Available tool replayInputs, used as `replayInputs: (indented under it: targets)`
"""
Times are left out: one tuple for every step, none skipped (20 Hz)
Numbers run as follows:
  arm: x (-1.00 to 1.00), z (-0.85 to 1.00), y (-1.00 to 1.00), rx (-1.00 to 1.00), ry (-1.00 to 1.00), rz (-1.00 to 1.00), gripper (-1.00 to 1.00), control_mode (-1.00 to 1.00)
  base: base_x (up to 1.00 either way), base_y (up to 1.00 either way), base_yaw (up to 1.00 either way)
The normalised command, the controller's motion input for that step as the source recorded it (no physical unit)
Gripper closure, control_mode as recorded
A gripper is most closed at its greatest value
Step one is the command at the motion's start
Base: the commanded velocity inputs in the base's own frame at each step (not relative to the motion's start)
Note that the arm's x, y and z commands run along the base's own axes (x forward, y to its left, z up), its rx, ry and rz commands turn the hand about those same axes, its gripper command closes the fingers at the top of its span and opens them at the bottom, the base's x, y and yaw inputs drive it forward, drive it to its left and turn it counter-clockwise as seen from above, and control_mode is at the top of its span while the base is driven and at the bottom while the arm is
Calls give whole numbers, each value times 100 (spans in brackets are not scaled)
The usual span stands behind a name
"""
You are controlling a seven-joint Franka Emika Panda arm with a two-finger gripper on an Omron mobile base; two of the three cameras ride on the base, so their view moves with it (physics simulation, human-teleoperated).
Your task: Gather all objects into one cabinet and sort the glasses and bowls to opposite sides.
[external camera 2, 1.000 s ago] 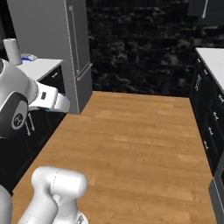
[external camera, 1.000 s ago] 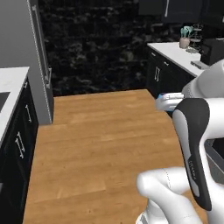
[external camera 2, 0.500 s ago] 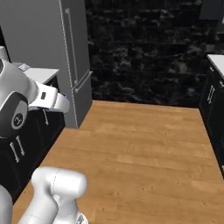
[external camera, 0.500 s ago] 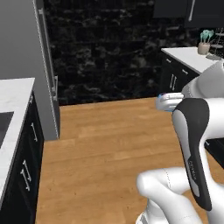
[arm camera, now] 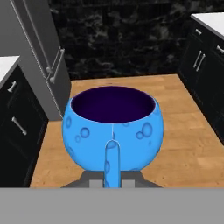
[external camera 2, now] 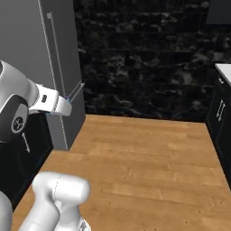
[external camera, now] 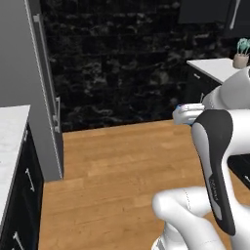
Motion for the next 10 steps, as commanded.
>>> replayInputs:
  targets:
    - [0,0,0,0,0,0,100,100,100,0,-10]
    - [0,0,0,0,0,0,100,100,100,0,-10]
    - [0,0,0,0,0,0,100,100,100,0,-9]
    - [0,0,0,0,0,0,100,100,100,0,-9]
    - [0,0,0,0,0,0,100,100,100,0,-9]
    - [0,0,0,0,0,0,100,100,100,0,-9]
    - [0,0,0,0,0,0,100,100,100,0,-10]
    - [0,0,0,0,0,0,100,100,100,0,-11]
    - [0,0,0,0,0,0,100,100,100,0,-11]
    - [0,0,0,0,0,0,100,100,100,0,-11]
